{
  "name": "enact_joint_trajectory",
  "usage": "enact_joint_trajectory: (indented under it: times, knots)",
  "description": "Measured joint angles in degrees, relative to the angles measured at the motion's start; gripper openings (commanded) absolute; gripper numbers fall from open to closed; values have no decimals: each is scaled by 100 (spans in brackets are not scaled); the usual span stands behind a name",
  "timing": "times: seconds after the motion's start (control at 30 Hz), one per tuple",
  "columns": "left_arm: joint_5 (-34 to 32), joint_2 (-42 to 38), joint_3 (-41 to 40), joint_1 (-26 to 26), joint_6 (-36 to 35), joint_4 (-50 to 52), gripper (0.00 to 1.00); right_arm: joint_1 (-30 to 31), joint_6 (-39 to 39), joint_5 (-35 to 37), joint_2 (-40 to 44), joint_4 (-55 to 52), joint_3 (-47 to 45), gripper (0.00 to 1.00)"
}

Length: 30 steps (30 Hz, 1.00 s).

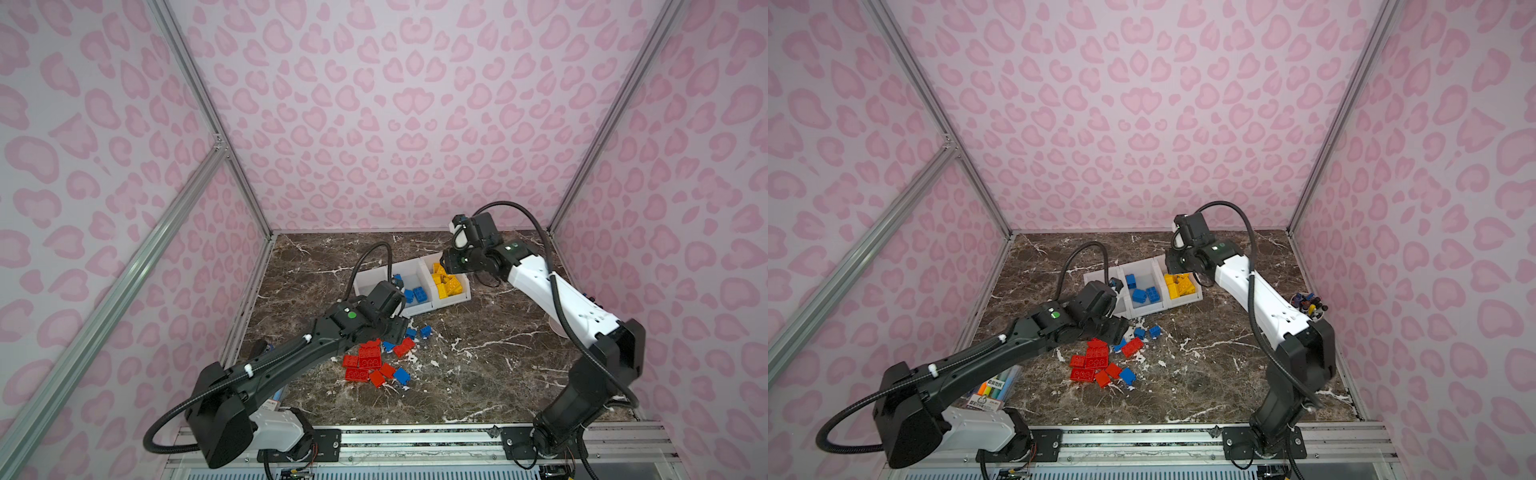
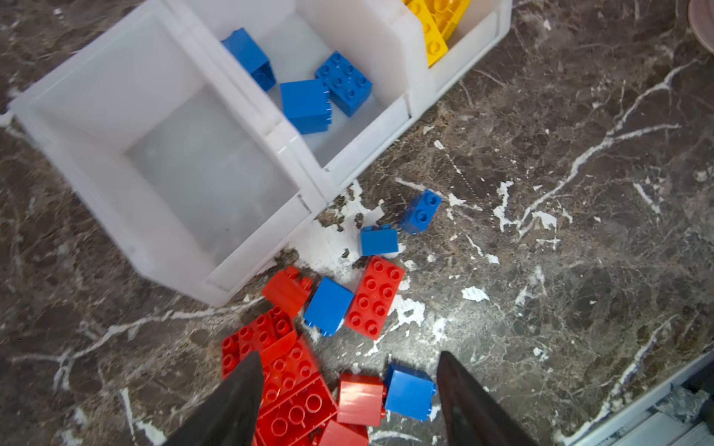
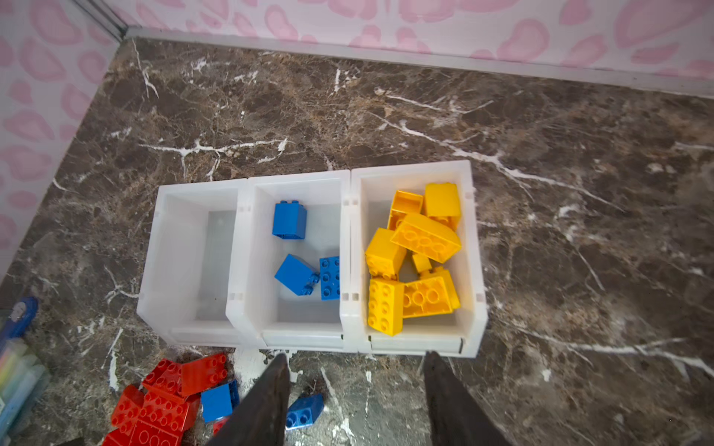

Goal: Sort the legos into containers by color
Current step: Pick up the lego from the center of the table.

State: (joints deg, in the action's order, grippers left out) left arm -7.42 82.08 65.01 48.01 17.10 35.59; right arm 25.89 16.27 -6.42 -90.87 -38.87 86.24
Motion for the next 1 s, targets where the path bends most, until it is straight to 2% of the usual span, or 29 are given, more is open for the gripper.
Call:
enact_joint_trajectory:
  times: [0.23, 0.43, 0.7, 0.93, 1.0]
  knots:
    - [205, 1786, 1276, 136, -597, 28, 63, -356, 352, -44, 1829, 214, -1961, 55]
    - [343, 2577, 1878, 146, -975, 105, 59, -691, 573, 11, 2728, 254, -2712, 55]
    - [468, 3250, 2251, 157, -1290, 299, 51, -951, 671, -26, 3049, 227, -2850, 55]
    - [592, 3536, 2332, 162, -1434, 404, 38, -1008, 704, -70, 3062, 214, -2889, 55]
    - [603, 3620, 2387, 162, -1473, 426, 28, -1010, 708, -72, 3067, 216, -2905, 54]
